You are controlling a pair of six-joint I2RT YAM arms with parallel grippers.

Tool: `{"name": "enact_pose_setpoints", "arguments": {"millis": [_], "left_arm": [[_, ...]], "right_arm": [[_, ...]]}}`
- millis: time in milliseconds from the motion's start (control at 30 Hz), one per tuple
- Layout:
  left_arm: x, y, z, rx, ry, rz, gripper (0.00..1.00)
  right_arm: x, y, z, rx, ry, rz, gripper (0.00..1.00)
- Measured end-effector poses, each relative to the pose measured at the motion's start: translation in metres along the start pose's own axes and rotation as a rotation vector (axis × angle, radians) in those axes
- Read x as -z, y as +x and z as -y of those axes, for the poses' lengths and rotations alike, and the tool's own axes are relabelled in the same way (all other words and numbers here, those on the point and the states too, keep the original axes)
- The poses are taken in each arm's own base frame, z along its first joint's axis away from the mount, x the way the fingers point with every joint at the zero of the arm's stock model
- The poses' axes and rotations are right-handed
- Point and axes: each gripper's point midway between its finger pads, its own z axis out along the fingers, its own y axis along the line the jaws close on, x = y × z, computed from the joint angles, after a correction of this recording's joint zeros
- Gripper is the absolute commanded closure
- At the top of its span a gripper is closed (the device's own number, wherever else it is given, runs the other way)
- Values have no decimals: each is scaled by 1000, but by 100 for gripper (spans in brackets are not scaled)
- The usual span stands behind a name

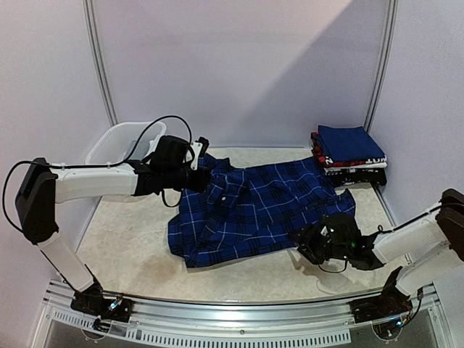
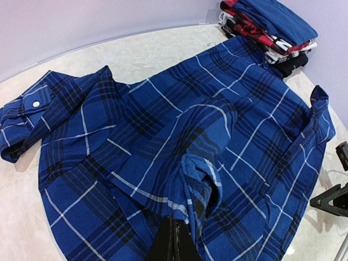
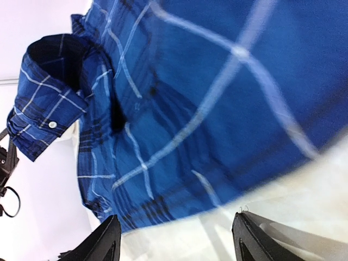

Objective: Fold and stack the mixed laundry pile
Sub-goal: Fold the flattened shirt at the center of the board.

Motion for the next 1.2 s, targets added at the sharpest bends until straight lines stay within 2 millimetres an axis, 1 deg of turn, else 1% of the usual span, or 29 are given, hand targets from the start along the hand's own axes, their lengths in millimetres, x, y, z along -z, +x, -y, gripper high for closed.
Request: {"name": "enact_pose_setpoints", "arguments": {"millis": [133,200,300,400,500,533,667,800,867,933,1200], "left_arm": [[0,0,1,1,5,1,100],[0,0,1,4,5,2,100],[0,-1,2,11,9,5,100],[0,-6,4,15,19,22,100],[0,-7,6,17,29,29,100],[0,-8,7,18,34,31,100],[1,-9,8,19,44,35,100],[1,-10,9,18,49,40,100],[1,-11,10,19,51,42,100],[1,-11,10,19,56,43,100],[1,-12,12,19,64,44,100]], "right_arm": [[21,-7,17,10,60,46,27],[28,-11,23,14,80,70,27],[30,-16,27,16,100,99,27],[24,-22,25,9,96,118,30],[16,-29,23,-3,82,135,37],[12,-31,22,-9,72,139,41],[0,-35,21,-19,50,138,66],[-6,-33,25,-19,52,123,90],[-9,-31,28,-16,56,110,99],[-12,-29,30,-18,58,100,100],[-19,-19,24,-25,11,58,100]]}}
